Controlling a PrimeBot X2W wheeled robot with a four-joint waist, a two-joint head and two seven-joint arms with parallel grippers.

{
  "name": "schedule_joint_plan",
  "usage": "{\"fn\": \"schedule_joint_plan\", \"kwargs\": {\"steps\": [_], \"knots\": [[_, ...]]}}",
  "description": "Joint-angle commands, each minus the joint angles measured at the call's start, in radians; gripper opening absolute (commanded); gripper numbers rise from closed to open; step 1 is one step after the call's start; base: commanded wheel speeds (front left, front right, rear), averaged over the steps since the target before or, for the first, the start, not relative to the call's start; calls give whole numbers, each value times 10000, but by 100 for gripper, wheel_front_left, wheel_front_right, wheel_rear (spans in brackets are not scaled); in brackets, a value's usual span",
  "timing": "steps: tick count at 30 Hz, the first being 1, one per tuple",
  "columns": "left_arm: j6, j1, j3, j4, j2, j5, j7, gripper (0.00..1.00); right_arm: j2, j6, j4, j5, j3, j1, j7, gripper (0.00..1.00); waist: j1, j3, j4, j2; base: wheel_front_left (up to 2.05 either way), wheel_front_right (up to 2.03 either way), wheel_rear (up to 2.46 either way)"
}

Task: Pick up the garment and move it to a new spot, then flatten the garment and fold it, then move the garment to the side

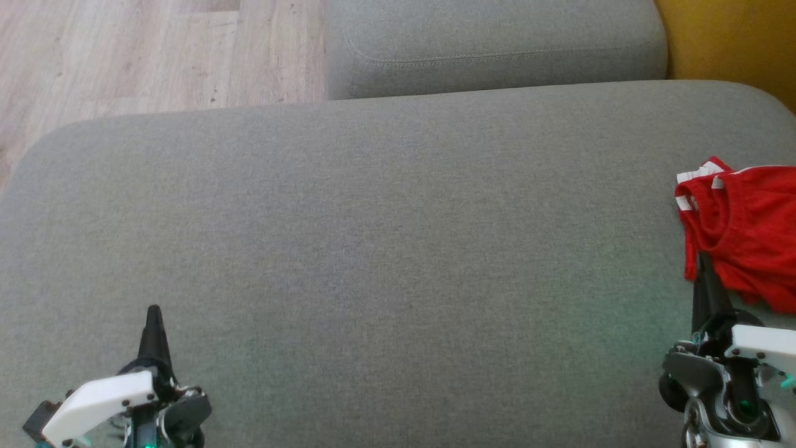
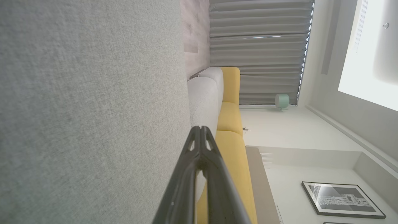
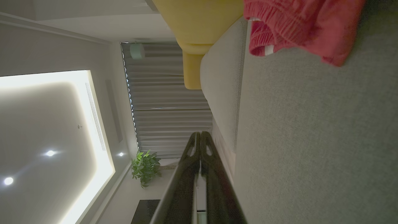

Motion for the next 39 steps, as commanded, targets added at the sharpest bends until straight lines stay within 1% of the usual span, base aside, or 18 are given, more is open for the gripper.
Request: {"fn": "schedule_joint_plan", "kwargs": {"steps": [1, 39], "knots": [[-63, -478, 404, -359, 66, -53, 71, 0, -53, -6, -408, 70, 201, -211, 69, 0, 0, 0, 0, 0, 0, 0, 0], [-63, -477, 404, -361, 66, -54, 71, 0, -52, -6, -408, 71, 202, -211, 68, 0, 0, 0, 0, 0, 0, 0, 0]]}}
